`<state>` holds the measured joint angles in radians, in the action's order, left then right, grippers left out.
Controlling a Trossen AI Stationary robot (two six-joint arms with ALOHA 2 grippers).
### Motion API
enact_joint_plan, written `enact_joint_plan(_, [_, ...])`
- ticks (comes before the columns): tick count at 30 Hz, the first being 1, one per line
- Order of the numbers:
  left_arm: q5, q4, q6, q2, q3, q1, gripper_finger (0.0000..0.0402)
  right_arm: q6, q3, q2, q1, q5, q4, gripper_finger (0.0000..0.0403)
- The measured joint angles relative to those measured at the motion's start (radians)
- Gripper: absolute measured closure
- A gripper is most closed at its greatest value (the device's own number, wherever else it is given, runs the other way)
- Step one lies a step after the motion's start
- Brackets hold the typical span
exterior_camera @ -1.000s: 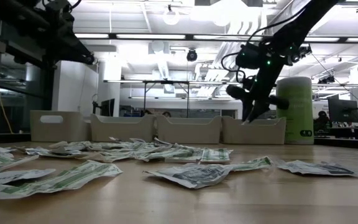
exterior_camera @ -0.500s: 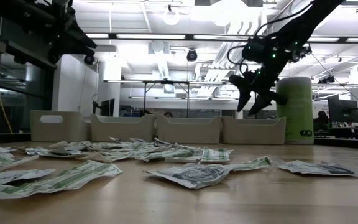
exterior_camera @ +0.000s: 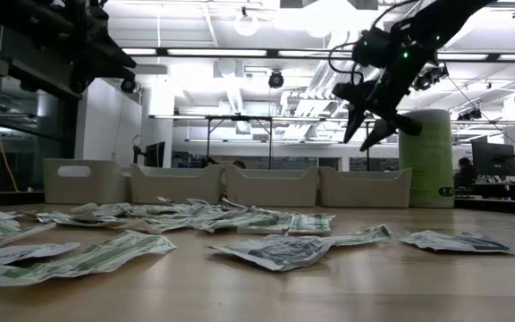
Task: Pick & Place First Aid Supplies
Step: Put the gray towelette pack into the middle right gray bin
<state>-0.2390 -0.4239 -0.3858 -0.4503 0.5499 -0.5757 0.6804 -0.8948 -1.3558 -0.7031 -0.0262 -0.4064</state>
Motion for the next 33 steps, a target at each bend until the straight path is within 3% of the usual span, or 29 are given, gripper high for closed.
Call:
enact_joint_plan(6, [-0.074,-0.038,0.055,0.0,0.0,0.0,0.0289,-0.026,0.0,0.019,0.099,-0.013,-0.005,0.021])
enact_joint_plan(11, [-0.117,-0.049,0.116,0.0,0.0,0.0,0.0289,-0.004,0.0,0.019,0.174,0.104,0.021,0.021])
enact_joint_plan(19, [-0.201,-0.051,0.151,0.0,0.0,0.0,0.0289,0.154,0.0,0.019,0.428,0.218,-0.074,0.021])
enact_joint_plan(25, [-0.226,-0.051,0.189,0.0,0.0,0.0,0.0289,0.294,0.0,0.019,0.65,0.185,-0.132,0.021])
enact_joint_plan(33, [-0.254,-0.051,0.202,0.0,0.0,0.0,0.0289,0.298,0.0,0.014,0.865,0.094,-0.128,0.021])
